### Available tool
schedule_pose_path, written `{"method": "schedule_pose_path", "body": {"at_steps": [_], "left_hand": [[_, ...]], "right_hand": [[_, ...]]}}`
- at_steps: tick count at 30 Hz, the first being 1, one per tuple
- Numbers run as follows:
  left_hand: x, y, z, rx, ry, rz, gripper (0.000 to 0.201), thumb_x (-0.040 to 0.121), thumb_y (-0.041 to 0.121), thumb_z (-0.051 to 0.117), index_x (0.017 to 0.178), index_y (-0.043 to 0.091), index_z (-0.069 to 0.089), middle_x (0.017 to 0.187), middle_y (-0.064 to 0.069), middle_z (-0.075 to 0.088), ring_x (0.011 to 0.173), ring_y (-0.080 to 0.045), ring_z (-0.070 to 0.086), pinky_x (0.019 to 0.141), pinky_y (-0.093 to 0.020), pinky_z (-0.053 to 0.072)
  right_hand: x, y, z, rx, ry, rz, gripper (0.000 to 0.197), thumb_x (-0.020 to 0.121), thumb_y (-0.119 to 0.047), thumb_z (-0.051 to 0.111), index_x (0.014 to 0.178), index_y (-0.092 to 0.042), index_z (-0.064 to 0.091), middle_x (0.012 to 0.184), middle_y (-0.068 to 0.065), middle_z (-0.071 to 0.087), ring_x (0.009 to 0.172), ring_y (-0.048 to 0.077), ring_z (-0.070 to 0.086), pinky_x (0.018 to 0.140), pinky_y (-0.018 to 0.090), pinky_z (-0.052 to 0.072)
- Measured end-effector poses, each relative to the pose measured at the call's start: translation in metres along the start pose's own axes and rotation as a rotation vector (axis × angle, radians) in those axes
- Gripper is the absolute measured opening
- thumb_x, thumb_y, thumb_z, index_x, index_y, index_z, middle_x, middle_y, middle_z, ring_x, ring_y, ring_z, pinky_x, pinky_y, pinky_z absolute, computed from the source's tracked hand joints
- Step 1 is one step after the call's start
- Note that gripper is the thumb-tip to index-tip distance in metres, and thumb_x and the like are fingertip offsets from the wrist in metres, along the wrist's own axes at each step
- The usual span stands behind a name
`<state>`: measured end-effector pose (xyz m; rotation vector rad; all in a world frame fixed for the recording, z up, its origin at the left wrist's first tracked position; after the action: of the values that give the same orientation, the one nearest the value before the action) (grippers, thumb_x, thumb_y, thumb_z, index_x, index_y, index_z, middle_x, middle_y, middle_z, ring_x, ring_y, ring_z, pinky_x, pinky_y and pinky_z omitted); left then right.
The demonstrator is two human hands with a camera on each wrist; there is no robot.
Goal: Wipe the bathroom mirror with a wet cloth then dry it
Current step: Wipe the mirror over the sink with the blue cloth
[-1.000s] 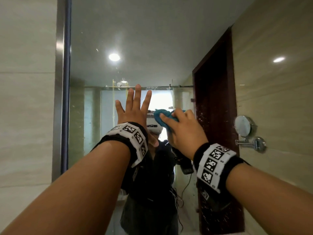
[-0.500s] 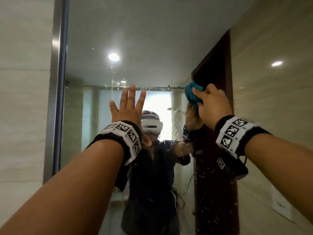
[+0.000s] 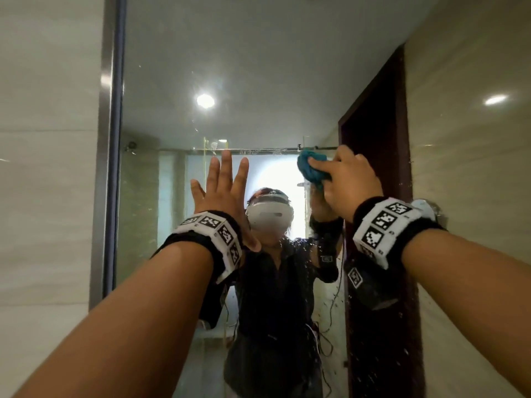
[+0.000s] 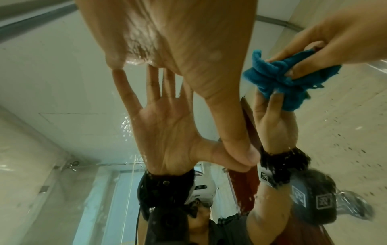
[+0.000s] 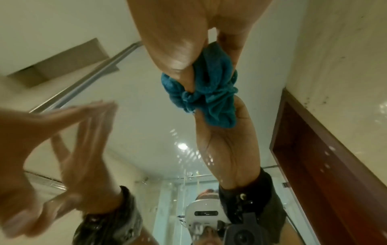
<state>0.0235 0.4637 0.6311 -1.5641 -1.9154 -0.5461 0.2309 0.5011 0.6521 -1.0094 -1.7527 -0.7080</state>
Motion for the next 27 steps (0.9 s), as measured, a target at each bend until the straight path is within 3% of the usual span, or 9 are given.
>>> {"method": "schedule_pose_path", "body": {"at_steps": [4, 7, 9, 13, 16, 18, 21, 23, 27], "left_hand": [[0.001, -0.001, 0.001, 0.012, 0.014, 0.002, 0.164, 0.033, 0.071, 0.081, 0.137, 0.028, -0.038, 0.143, -0.005, -0.046, 0.137, -0.029, -0.034, 0.11, -0.06, -0.003], [0.002, 0.0, 0.001, 0.026, 0.001, -0.005, 0.164, 0.035, 0.073, 0.081, 0.136, 0.027, -0.04, 0.142, -0.006, -0.048, 0.137, -0.029, -0.034, 0.11, -0.06, -0.004], [0.002, 0.0, 0.001, 0.037, -0.01, -0.01, 0.163, 0.036, 0.072, 0.081, 0.136, 0.027, -0.04, 0.142, -0.006, -0.048, 0.137, -0.03, -0.034, 0.111, -0.06, -0.004], [0.002, 0.0, 0.001, 0.022, -0.015, -0.016, 0.164, 0.036, 0.07, 0.082, 0.136, 0.028, -0.041, 0.14, -0.006, -0.05, 0.135, -0.029, -0.037, 0.111, -0.06, -0.005], [0.002, -0.001, 0.002, 0.015, -0.008, -0.009, 0.164, 0.036, 0.07, 0.082, 0.137, 0.028, -0.04, 0.141, -0.005, -0.05, 0.135, -0.029, -0.037, 0.111, -0.059, -0.006], [0.003, -0.002, 0.002, 0.006, -0.011, -0.007, 0.164, 0.035, 0.069, 0.083, 0.137, 0.029, -0.039, 0.141, -0.004, -0.05, 0.135, -0.029, -0.037, 0.111, -0.059, -0.007], [0.004, -0.001, 0.002, 0.007, -0.016, -0.014, 0.165, 0.034, 0.069, 0.083, 0.137, 0.029, -0.04, 0.14, -0.004, -0.05, 0.135, -0.028, -0.038, 0.111, -0.06, -0.006], [0.004, -0.001, 0.002, 0.013, -0.015, -0.017, 0.165, 0.035, 0.069, 0.083, 0.136, 0.029, -0.042, 0.14, -0.005, -0.051, 0.134, -0.028, -0.038, 0.111, -0.06, -0.006], [0.001, 0.001, 0.001, 0.035, 0.01, -0.015, 0.164, 0.036, 0.071, 0.081, 0.136, 0.027, -0.041, 0.142, -0.006, -0.048, 0.137, -0.03, -0.034, 0.111, -0.059, -0.003]], "right_hand": [[-0.009, -0.011, 0.014, -0.041, 0.006, 0.023, 0.05, 0.088, -0.016, 0.052, 0.134, -0.033, 0.046, 0.119, 0.006, 0.042, 0.105, 0.03, 0.04, 0.081, 0.037, 0.044], [-0.027, -0.03, 0.032, -0.058, -0.038, -0.173, 0.055, 0.077, -0.015, 0.069, 0.128, -0.03, 0.053, 0.106, 0.005, 0.048, 0.089, 0.028, 0.045, 0.061, 0.032, 0.043], [-0.03, -0.03, 0.035, -0.071, 0.023, -0.29, 0.057, 0.069, -0.015, 0.077, 0.122, -0.028, 0.06, 0.095, 0.004, 0.051, 0.078, 0.025, 0.047, 0.051, 0.027, 0.039], [0.003, -0.023, 0.031, -0.037, 0.075, -0.198, 0.049, 0.083, -0.016, 0.065, 0.127, -0.034, 0.054, 0.102, 0.005, 0.046, 0.091, 0.027, 0.044, 0.064, 0.033, 0.045], [0.036, -0.026, 0.04, 0.073, 0.183, -0.096, 0.06, 0.073, -0.007, 0.072, 0.121, -0.036, 0.052, 0.1, 0.002, 0.039, 0.089, 0.026, 0.042, 0.067, 0.039, 0.05], [0.045, -0.028, 0.041, 0.083, 0.211, -0.118, 0.065, 0.068, -0.003, 0.073, 0.12, -0.036, 0.051, 0.099, 0.001, 0.036, 0.088, 0.025, 0.041, 0.066, 0.037, 0.049], [0.04, -0.03, 0.035, 0.053, 0.147, -0.107, 0.062, 0.078, -0.008, 0.065, 0.131, -0.035, 0.047, 0.107, 0.006, 0.04, 0.093, 0.028, 0.04, 0.072, 0.035, 0.043], [0.027, -0.034, 0.035, 0.014, 0.15, -0.128, 0.067, 0.077, -0.011, 0.068, 0.134, -0.037, 0.043, 0.108, 0.006, 0.04, 0.092, 0.023, 0.038, 0.068, 0.029, 0.037], [-0.032, -0.05, 0.043, 0.021, -0.081, -0.288, 0.068, 0.08, -0.016, 0.069, 0.138, -0.033, 0.039, 0.118, 0.006, 0.041, 0.103, 0.024, 0.04, 0.074, 0.022, 0.034]]}}
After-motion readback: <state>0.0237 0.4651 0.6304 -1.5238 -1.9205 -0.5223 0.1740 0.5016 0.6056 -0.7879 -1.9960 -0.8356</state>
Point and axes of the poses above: each hand's wrist, its own x-axis towards the middle knuckle, its own z-axis out of the palm, y = z × x, the point moved 2 cm from there along x, towards the middle knuckle
